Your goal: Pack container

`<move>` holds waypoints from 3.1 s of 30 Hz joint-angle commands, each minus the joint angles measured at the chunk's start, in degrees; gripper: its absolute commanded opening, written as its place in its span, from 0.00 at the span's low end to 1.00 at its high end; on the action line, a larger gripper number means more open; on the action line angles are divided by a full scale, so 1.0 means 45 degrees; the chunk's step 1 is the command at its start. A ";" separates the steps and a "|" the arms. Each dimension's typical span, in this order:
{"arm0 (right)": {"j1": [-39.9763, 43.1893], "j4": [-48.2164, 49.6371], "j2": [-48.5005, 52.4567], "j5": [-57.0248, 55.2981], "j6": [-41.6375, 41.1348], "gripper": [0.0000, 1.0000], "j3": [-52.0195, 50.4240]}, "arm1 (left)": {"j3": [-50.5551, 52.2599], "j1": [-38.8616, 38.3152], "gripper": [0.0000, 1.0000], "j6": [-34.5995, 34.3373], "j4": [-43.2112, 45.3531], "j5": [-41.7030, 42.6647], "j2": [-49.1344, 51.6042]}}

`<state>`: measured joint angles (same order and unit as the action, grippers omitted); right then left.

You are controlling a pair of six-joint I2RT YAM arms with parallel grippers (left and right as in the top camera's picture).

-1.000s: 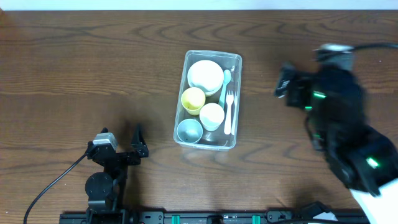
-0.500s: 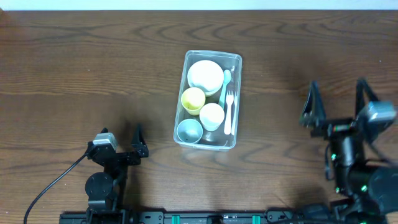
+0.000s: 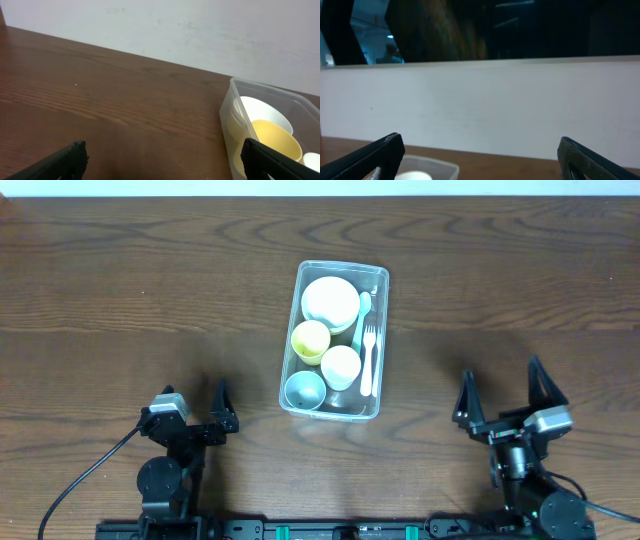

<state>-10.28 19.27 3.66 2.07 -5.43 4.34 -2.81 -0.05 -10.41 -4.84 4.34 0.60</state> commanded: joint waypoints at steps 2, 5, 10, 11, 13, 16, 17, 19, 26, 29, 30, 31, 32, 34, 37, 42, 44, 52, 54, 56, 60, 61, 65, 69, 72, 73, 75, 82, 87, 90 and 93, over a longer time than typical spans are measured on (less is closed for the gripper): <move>0.0199 0.0131 -0.0738 0.0267 0.0049 0.99 -0.0894 | 0.0389 0.0058 0.98 0.0209 -0.0126 0.0087 -0.0058; 0.0204 -0.0253 -0.0743 0.0267 0.0083 0.99 -0.0894 | 0.0389 0.0058 0.98 0.0209 -0.0126 0.0087 -0.0058; 0.0228 -0.1239 -0.0743 0.0262 0.0087 0.99 -0.0894 | 0.0389 0.0058 0.98 0.0209 -0.0126 0.0087 -0.0058; 0.0228 -0.1569 -0.0743 0.0243 0.0092 0.99 -0.0894 | 0.0389 0.0058 0.98 0.0209 -0.0126 0.0087 -0.0058; 0.0228 -0.2234 -0.0743 0.0136 0.0126 0.99 -0.0894 | 0.0389 0.0058 0.98 0.0209 -0.0126 0.0087 -0.0058; 0.0277 -0.3245 -0.0743 0.0107 0.0291 0.99 -0.0894 | 0.0389 0.0058 0.98 0.0209 -0.0126 0.0087 -0.0058; 0.0325 -0.3764 -0.0743 0.0112 0.0287 0.99 -0.0894 | 0.0389 0.0058 0.98 0.0209 -0.0126 0.0087 -0.0058; 0.0384 -0.4420 -0.0743 0.0102 0.0287 0.99 -0.0894 | 0.0389 0.0058 0.98 0.0209 -0.0126 0.0087 -0.0058; 0.0486 -0.5246 -0.0743 -0.0160 0.0325 0.99 -0.0894 | 0.0389 0.0058 0.98 0.0209 -0.0126 0.0092 -0.0058; 0.0486 -0.5231 -0.0743 -0.0102 0.0296 0.99 -0.0894 | 0.0389 0.0058 0.98 0.0209 -0.0126 0.0087 -0.0058; 0.0486 -0.5221 -0.0743 -0.0112 0.0277 0.99 -0.0894 | 0.0389 0.0058 0.98 0.0209 -0.0126 0.0087 -0.0058; 0.0486 -0.5217 -0.0738 -0.0112 0.0277 0.99 -0.0894 | 0.0389 0.0058 0.98 0.0209 -0.0126 0.0087 -0.0058; 0.0486 -0.5212 -0.0738 -0.0112 0.0277 0.99 -0.0894 | 0.0389 0.0058 0.98 0.0209 -0.0126 0.0087 -0.0058; 0.0486 -0.5202 -0.0738 -0.0112 0.0277 0.99 -0.0894 | 0.0389 0.0058 0.98 0.0209 -0.0126 0.0087 -0.0058; 0.0486 -0.5202 -0.0738 -0.0112 0.0277 0.99 -0.0894 | 0.0389 0.0058 0.98 0.0209 -0.0126 0.0087 -0.0058; 0.0486 -0.5202 -0.0738 -0.0117 0.0277 0.99 -0.0894 | 0.0389 0.0058 0.98 0.0209 -0.0126 0.0087 -0.0058; 0.0486 -0.5202 -0.0738 -0.0112 0.0277 0.99 -0.0894 | 0.0389 0.0058 0.98 0.0209 -0.0126 0.0087 -0.0058; 0.0486 -0.5202 -0.0738 -0.0117 0.0277 0.99 -0.0894 | 0.0389 0.0058 0.98 0.0209 -0.0126 0.0087 -0.0058; 0.0486 -0.5202 -0.0738 -0.0112 0.0277 0.99 -0.0894 | 0.0389 0.0058 0.98 0.0209 -0.0126 0.0087 -0.0058; 0.0486 -0.5202 -0.0738 -0.0112 0.0277 0.99 -0.0894 | 0.0389 0.0058 0.98 0.0209 -0.0126 0.0092 -0.0058; 0.0486 -0.5202 -0.0738 -0.0117 0.0277 0.99 -0.0894 | 0.0389 0.0058 0.98 0.0209 -0.0126 0.0087 -0.0058; 0.0486 -0.5202 -0.0738 -0.0112 0.0277 0.99 -0.0894 | 0.0389 0.0058 0.98 0.0209 -0.0126 0.0087 -0.0058; 0.0486 -0.5202 -0.0738 -0.0112 0.0277 0.99 -0.0894 | 0.0389 0.0058 0.98 0.0209 -0.0126 0.0087 -0.0058; 0.0486 -0.5202 -0.0738 -0.0112 0.0277 0.99 -0.0894 | 0.0389 0.0058 0.98 0.0209 -0.0126 0.0092 -0.0058; 0.0486 -0.5202 -0.0738 -0.0117 0.0277 0.99 -0.0894 | 0.0389 0.0058 0.98 0.0209 -0.0126 0.0087 -0.0058; 0.0486 -0.5202 -0.0738 -0.0112 0.0277 0.99 -0.0894 | 0.0389 0.0058 0.98 0.0209 -0.0126 0.0087 -0.0058; 0.0486 -0.5202 -0.0738 -0.0117 0.0277 0.99 -0.0894 | 0.0389 0.0058 0.98 0.0209 -0.0126 0.0087 -0.0058; 0.0486 -0.5202 -0.0738 -0.0112 0.0277 0.99 -0.0894 | 0.0389 0.0058 0.98 0.0209 -0.0126 0.0087 -0.0058; 0.0486 -0.5202 -0.0738 -0.0112 0.0277 0.99 -0.0894 | 0.0389 0.0058 0.98 0.0209 -0.0126 0.0087 -0.0058; 0.0486 -0.5202 -0.0738 -0.0112 0.0277 0.99 -0.0894 | 0.0389 0.0058 0.98 0.0209 -0.0126 0.0087 -0.0058; 0.0486 -0.5202 -0.0738 -0.0112 0.0277 0.99 -0.0894 | 0.0389 0.0058 0.98 0.0209 -0.0126 0.0087 -0.0058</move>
<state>-8.69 -3.86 0.69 1.91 -4.95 0.40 -2.81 -0.05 -10.41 -4.82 4.34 0.60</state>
